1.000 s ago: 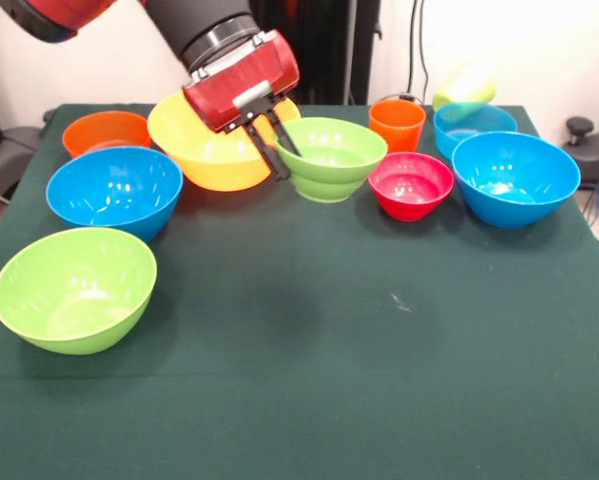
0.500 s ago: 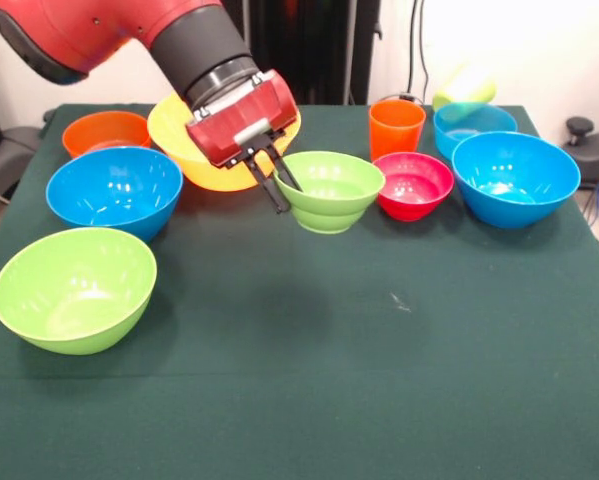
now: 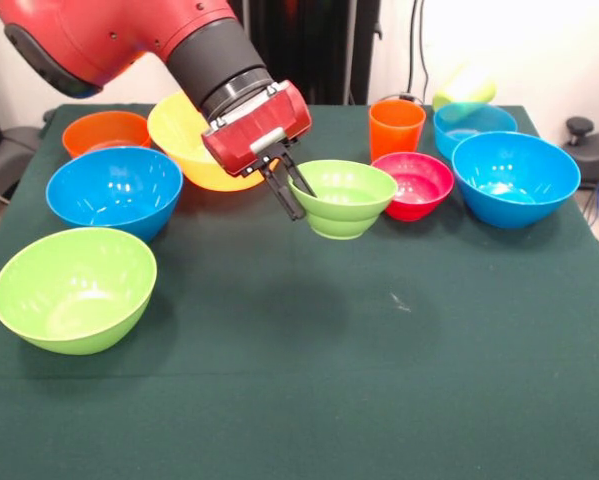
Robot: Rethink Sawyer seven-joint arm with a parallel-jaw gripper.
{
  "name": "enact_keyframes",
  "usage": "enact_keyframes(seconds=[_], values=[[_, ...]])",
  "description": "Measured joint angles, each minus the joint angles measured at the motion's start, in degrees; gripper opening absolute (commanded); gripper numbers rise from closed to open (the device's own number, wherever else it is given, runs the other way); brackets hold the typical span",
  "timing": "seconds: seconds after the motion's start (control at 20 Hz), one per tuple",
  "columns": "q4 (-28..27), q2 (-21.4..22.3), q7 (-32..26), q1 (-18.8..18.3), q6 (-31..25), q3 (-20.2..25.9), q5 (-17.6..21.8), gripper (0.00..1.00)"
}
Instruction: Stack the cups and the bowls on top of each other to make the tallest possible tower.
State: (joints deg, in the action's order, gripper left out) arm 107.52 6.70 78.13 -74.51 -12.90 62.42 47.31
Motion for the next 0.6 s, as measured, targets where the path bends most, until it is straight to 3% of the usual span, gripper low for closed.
enact_keyframes(seconds=[0.6], values=[[0.0,0.0,0.0,-0.5,0.3,2.0,2.3,0.00]])
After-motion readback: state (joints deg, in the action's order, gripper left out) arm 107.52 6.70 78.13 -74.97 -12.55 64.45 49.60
